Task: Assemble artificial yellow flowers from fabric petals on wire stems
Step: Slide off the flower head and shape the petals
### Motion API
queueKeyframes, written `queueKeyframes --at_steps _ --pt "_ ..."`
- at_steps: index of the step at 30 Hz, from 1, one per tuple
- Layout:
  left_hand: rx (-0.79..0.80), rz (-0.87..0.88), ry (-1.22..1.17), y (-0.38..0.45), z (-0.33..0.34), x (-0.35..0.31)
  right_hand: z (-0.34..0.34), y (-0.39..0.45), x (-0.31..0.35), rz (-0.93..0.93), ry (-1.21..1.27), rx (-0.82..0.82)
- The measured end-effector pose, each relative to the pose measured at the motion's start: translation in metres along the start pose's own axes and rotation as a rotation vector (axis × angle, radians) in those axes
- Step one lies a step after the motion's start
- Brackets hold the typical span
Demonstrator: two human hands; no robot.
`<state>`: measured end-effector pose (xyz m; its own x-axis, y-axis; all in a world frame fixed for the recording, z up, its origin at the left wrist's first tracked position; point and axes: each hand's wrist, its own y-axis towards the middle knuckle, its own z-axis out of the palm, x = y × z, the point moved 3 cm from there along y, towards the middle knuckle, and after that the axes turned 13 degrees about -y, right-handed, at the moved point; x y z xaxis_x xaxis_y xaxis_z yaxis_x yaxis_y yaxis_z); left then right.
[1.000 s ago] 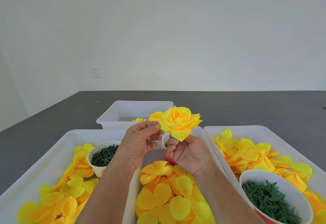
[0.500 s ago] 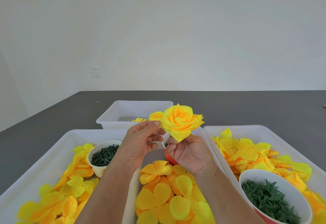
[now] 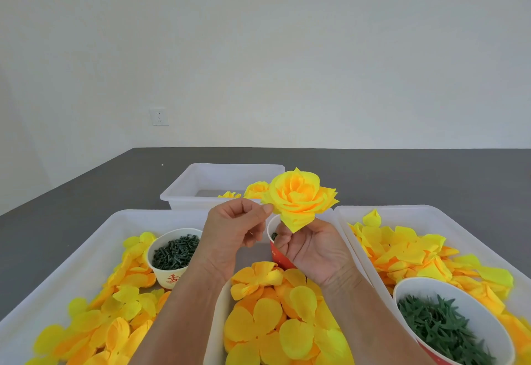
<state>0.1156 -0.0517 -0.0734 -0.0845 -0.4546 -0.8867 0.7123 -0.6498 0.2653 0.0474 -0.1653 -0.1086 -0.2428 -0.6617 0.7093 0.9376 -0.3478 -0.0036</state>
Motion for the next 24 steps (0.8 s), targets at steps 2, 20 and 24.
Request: queueKeyframes --at_steps 2,20,24 --pt "0.021 0.027 0.013 -0.0014 0.0015 -0.0002 0.0001 0.0002 -0.0005 0.001 -0.006 -0.004" --pt "0.03 0.074 0.078 -0.0036 0.0002 -0.0018 -0.0029 0.0031 0.0027 -0.045 -0.079 0.038" --pt "-0.018 0.127 0.08 -0.0035 -0.001 -0.0033 -0.0021 0.002 0.0034 -0.052 -0.082 0.042"
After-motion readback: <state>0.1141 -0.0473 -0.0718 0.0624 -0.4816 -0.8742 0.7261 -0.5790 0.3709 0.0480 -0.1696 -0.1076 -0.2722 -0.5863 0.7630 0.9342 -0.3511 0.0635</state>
